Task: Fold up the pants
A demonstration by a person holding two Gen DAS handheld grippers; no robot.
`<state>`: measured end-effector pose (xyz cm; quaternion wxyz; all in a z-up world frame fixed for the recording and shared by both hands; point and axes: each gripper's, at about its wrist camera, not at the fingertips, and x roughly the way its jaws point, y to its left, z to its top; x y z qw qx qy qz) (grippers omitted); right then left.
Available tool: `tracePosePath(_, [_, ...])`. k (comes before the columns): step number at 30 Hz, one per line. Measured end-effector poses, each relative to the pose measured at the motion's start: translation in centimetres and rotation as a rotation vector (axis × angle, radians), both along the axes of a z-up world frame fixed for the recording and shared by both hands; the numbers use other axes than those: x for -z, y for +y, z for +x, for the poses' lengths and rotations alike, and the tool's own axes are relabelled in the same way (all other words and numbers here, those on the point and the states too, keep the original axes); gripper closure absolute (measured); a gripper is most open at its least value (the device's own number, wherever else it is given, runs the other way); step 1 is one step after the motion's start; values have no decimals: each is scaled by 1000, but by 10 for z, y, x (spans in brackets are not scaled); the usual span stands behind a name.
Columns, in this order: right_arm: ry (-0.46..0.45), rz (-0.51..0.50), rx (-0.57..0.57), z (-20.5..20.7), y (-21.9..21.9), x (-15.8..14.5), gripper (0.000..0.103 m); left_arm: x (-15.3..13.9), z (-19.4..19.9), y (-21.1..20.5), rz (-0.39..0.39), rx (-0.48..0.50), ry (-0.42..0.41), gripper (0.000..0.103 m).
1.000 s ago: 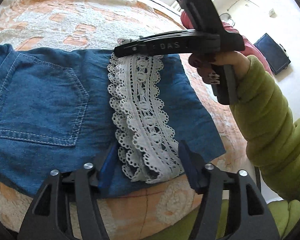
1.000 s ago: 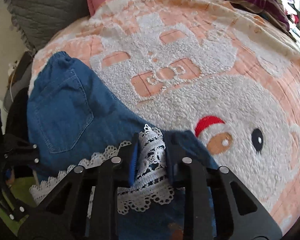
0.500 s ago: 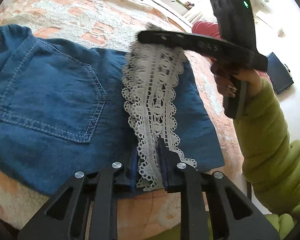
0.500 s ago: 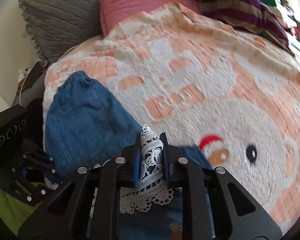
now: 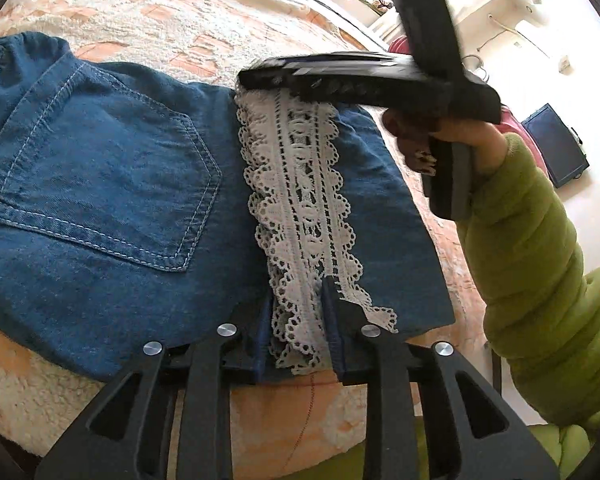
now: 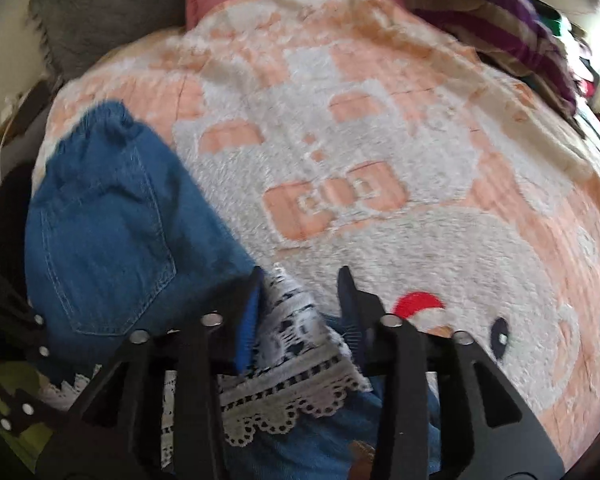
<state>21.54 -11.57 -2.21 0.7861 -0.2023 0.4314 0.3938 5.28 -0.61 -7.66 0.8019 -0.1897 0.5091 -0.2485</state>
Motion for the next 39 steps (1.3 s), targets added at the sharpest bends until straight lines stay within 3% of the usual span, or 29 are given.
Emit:
tracePosePath(3, [-51, 71, 38, -11, -23, -21, 58, -1, 0, -3, -3, 15, -2, 70])
tracePosePath(8, [-124, 144, 124, -36, -65, -42, 55, 1, 1, -10, -6, 32, -6, 56])
tracePosePath(12, [-130, 231, 176, -43, -87, -50, 50, 1, 2, -14, 18, 38, -12, 54])
tracePosePath(19, [-125, 304, 155, -40, -69, -57, 41, -2, 2, -22, 40, 38, -10, 54])
tracePosePath(25, [-128, 199, 162, -54, -74, -42, 41, -1, 2, -27, 19, 32, -1, 54])
tracePosePath(29, [-47, 105, 188, -56, -91, -11, 41, 1, 3, -16, -20, 17, -3, 54])
tracePosePath(31, [-22, 45, 199, -52, -92, 4, 41, 1, 3, -17, -10, 12, -8, 61])
tracePosePath(33, [10, -39, 231, -47, -94, 24, 43, -1, 1, -16, 15, 8, -7, 74])
tracePosePath(35, [43, -17, 259, -44, -102, 31, 44, -4, -4, -14, 20, 19, -10, 83])
tracePosePath(39, [43, -5, 287, -48, -106, 40, 43, -7, -9, -15, 55, 34, -16, 83])
